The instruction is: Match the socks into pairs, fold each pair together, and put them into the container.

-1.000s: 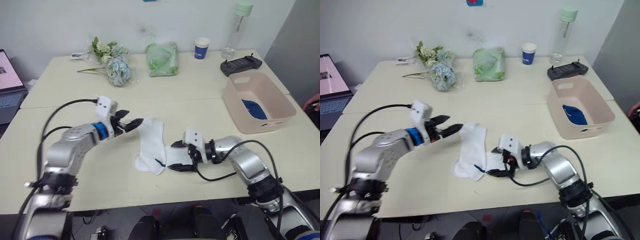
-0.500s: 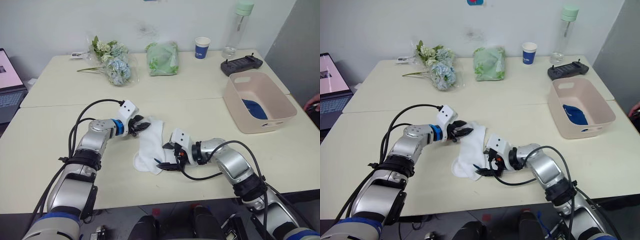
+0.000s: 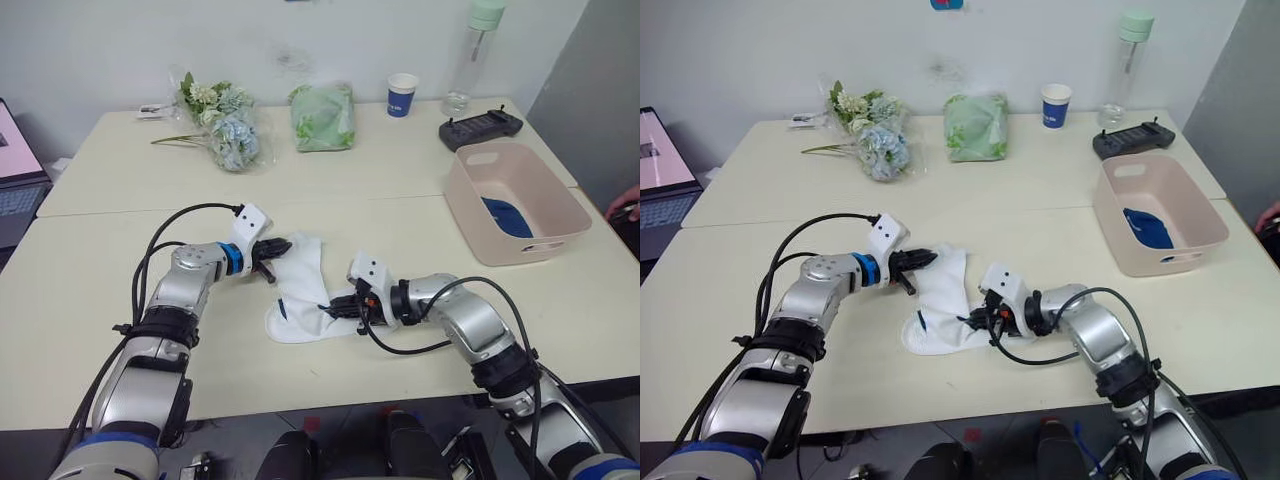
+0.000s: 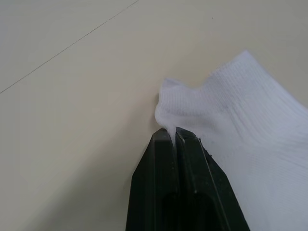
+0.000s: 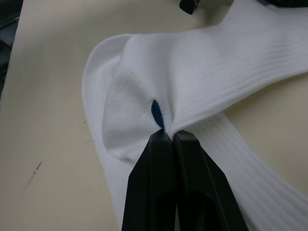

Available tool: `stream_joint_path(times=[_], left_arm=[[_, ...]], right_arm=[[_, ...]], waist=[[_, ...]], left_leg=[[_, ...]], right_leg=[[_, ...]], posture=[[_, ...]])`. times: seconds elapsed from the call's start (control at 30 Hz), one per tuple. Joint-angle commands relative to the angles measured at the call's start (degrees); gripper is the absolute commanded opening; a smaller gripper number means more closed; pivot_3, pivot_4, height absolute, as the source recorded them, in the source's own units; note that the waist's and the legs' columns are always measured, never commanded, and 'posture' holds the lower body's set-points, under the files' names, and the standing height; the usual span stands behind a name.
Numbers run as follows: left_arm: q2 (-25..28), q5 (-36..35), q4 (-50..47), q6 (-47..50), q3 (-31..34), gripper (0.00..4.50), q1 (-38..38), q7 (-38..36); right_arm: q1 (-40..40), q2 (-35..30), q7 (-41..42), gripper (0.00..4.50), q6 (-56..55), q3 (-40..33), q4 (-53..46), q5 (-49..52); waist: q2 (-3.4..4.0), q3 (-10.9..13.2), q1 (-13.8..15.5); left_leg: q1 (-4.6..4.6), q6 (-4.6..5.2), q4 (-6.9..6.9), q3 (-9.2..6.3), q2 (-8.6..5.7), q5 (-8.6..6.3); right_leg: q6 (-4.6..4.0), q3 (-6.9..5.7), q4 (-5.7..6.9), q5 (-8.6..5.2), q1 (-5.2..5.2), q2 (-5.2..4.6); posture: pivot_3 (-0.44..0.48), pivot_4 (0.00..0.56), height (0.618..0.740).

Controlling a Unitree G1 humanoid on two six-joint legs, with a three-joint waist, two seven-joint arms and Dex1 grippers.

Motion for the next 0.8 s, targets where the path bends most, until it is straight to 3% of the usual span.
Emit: stream_joint_path(times=[0.03,0.2,0.27,0.43,0.6,0.73,0.8], left_arm=[[0.81,-1.88,-7.02,2.75,3.30,0.00,2.97,1.25],[0.64,-6.64,-25.07,12.39,7.37,0.00,11.08,3.81],[-1.60,-7.73,-33.31,16.60,10.59,0.00,15.29,10.56],[-9.56,-9.13,-52.71,23.51,13.56,0.00,27.42,23.67],[-20.99,-6.65,-63.66,22.28,12.19,0.00,39.35,35.88],[-23.49,-5.61,-64.24,21.24,10.89,0.00,40.13,38.54],[-23.22,-5.69,-63.96,21.11,10.78,0.00,39.41,38.70]], right_arm=[[-2.09,-0.81,1.13,0.03,2.06,-2.42,-4.25,3.18],[-5.81,-4.00,3.45,0.03,5.35,-3.85,-5.12,5.84],[-9.31,-6.81,6.92,0.03,4.30,-3.41,-1.92,5.69],[-16.55,-10.28,15.10,0.03,-6.03,1.37,12.12,0.95],[-23.39,-5.91,17.63,0.03,-20.30,4.34,31.32,-5.43],[-26.13,-3.29,18.52,1.04,-25.05,3.12,38.76,-7.23],[-26.64,-2.87,18.99,1.80,-26.23,2.46,40.40,-7.59]], waist=[[0.00,0.00,-0.13],[0.00,0.00,-0.46],[0.00,0.00,-0.60],[-0.06,-0.04,-0.48],[-0.07,-0.03,-0.34],[-0.06,-0.03,0.06],[-0.07,-0.04,0.52]], left_leg=[[-0.01,0.00,0.00,-0.01,0.01,0.00],[-0.15,0.00,0.02,-0.07,0.08,0.00],[-0.26,0.01,0.06,-0.07,0.09,0.00],[-0.29,0.02,0.07,-0.05,0.08,0.01],[-0.27,0.02,0.07,0.06,0.10,0.01],[-0.26,-0.01,0.07,0.05,0.09,0.03],[-0.26,-0.01,0.07,0.05,0.09,0.03]], right_leg=[[0.00,-0.01,0.00,0.00,-0.01,0.00],[0.00,-0.01,0.01,0.00,-0.11,-0.05],[0.01,0.00,0.01,0.00,-0.19,-0.10],[0.03,0.01,-0.02,0.02,-0.20,-0.15],[0.04,0.15,-0.01,0.02,-0.21,-0.18],[0.00,0.09,0.05,0.04,-0.21,-0.12],[0.00,0.09,0.01,0.05,-0.20,-0.12]], posture=[[0.000,0.150,0.740],[0.000,0.150,0.740],[0.000,0.150,0.740],[0.000,0.150,0.740],[0.000,0.150,0.740],[0.000,0.150,0.740],[0.000,0.150,0.740]])
